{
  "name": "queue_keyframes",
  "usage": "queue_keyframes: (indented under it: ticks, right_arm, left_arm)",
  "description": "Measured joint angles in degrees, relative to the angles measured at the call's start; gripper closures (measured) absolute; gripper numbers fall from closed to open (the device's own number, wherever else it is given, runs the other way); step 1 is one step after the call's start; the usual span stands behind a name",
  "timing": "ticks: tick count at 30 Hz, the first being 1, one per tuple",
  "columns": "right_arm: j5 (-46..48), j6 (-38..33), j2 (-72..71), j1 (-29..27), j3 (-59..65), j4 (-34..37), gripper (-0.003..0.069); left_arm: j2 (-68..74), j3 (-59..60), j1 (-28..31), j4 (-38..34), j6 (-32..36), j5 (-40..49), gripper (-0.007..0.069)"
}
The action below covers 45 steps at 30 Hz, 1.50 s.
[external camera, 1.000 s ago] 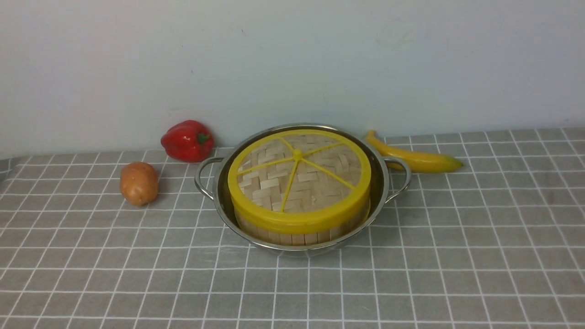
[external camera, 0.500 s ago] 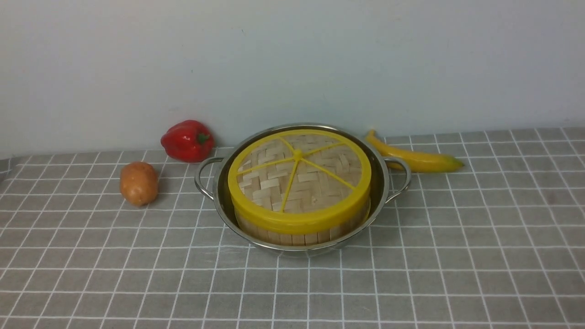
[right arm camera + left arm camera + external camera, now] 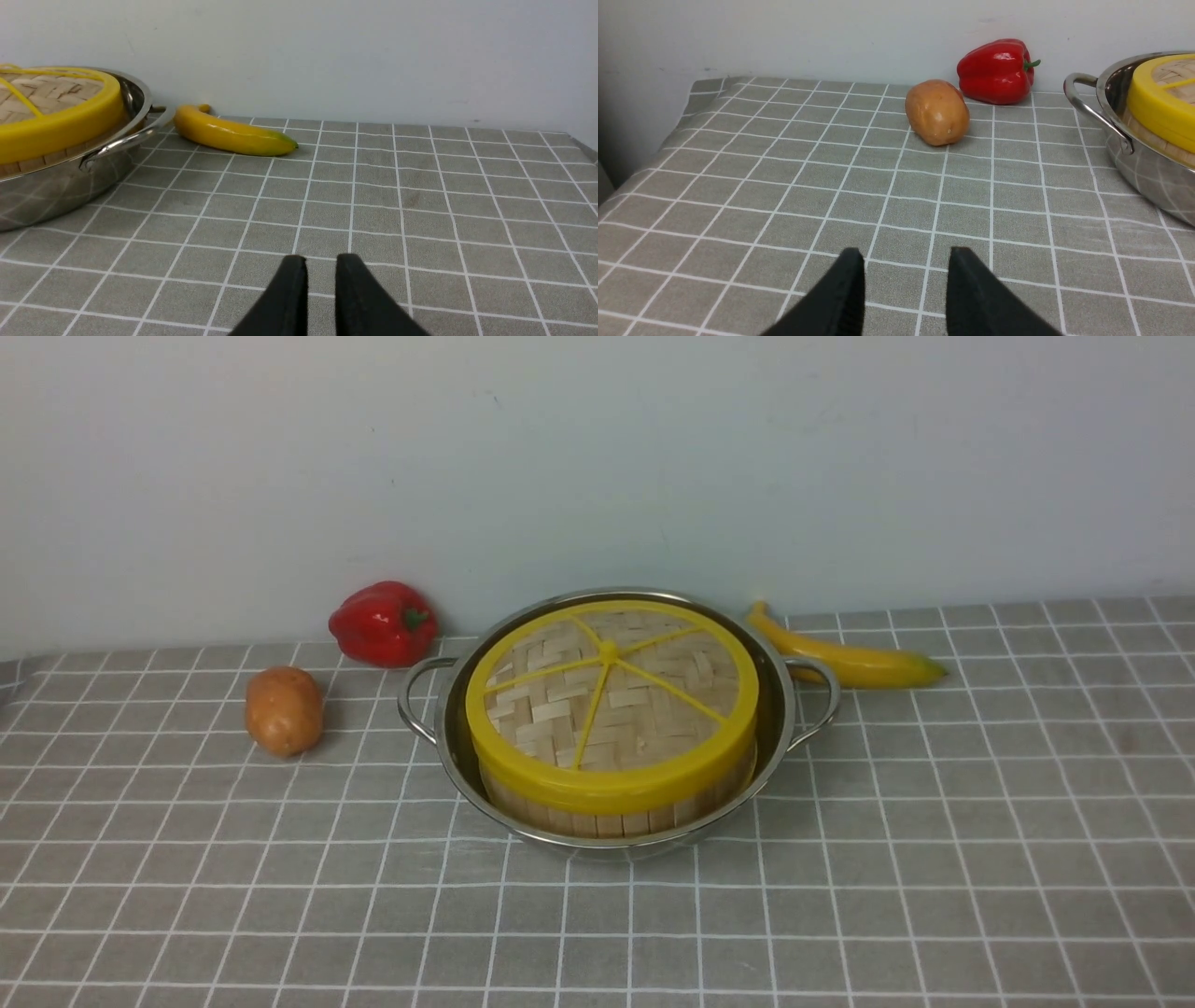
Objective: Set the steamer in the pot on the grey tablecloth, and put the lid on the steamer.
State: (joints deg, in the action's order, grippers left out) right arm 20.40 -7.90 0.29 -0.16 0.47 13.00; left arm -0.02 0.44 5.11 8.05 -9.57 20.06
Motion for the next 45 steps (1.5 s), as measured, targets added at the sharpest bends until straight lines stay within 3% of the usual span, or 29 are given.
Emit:
queue_keyframes:
  ticks: [45]
  right_arm:
    - [-0.31, 0.43, 0.0, 0.0, 0.0, 0.0, 0.042]
  left_arm:
    - [0.0, 0.0, 0.0, 0.0, 0.0, 0.0, 0.0382]
